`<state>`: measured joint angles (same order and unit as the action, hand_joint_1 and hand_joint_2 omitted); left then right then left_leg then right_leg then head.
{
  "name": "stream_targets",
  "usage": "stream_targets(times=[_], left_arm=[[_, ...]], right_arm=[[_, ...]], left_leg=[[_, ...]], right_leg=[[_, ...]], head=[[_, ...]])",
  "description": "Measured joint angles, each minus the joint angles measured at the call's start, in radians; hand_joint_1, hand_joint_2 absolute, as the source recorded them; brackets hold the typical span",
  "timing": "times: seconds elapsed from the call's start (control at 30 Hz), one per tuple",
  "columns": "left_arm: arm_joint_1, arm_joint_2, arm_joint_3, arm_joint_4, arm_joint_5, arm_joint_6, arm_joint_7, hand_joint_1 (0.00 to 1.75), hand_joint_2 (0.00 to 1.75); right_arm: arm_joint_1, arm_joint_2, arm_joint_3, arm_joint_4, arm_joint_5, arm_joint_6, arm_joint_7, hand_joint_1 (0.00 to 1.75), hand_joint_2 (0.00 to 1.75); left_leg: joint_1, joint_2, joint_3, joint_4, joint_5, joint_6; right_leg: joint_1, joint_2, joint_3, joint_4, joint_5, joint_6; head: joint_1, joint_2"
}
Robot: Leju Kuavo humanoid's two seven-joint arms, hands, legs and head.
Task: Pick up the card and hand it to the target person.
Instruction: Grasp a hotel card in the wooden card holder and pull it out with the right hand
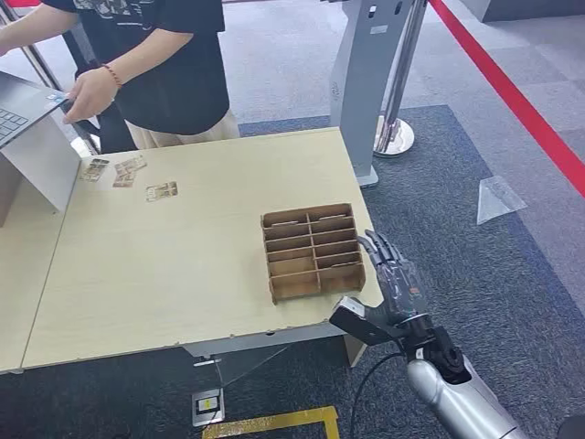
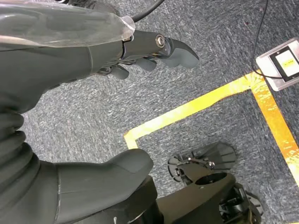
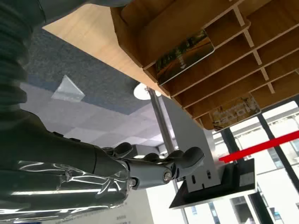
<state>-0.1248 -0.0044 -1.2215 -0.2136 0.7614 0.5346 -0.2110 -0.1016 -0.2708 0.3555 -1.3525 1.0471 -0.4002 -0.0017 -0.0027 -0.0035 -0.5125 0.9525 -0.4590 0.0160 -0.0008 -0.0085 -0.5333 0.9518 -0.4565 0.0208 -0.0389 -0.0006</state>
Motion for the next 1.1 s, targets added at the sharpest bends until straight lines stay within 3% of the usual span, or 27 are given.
stream_targets(times=[0.43, 0.9, 1.1], left_arm=[[-0.013, 0.000, 0.000, 0.000, -0.016, -0.015, 0.004, 0.00, 1.75], [-0.015, -0.001, 0.000, 0.000, -0.026, -0.023, 0.014, 0.00, 1.75], [-0.015, -0.001, 0.000, 0.000, -0.029, -0.027, 0.019, 0.00, 1.75]], right_arm=[[-0.090, 0.009, 0.016, 0.058, 0.110, 0.144, 0.086, 0.00, 1.75], [-0.146, 0.020, 0.037, 0.134, 0.077, 0.160, 0.026, 0.00, 1.75], [-0.154, 0.020, 0.042, 0.138, 0.071, 0.173, 0.013, 0.08, 1.75]], left_leg=[[0.000, 0.000, 0.000, 0.000, 0.000, 0.000], [0.000, 0.000, 0.000, 0.000, 0.000, 0.000], [0.000, 0.000, 0.000, 0.000, 0.000, 0.000]], right_leg=[[0.000, 0.000, 0.000, 0.000, 0.000, 0.000], [0.000, 0.000, 0.000, 0.000, 0.000, 0.000], [0.000, 0.000, 0.000, 0.000, 0.000, 0.000]], head=[[0.000, 0.000], [0.000, 0.000], [0.000, 0.000]])
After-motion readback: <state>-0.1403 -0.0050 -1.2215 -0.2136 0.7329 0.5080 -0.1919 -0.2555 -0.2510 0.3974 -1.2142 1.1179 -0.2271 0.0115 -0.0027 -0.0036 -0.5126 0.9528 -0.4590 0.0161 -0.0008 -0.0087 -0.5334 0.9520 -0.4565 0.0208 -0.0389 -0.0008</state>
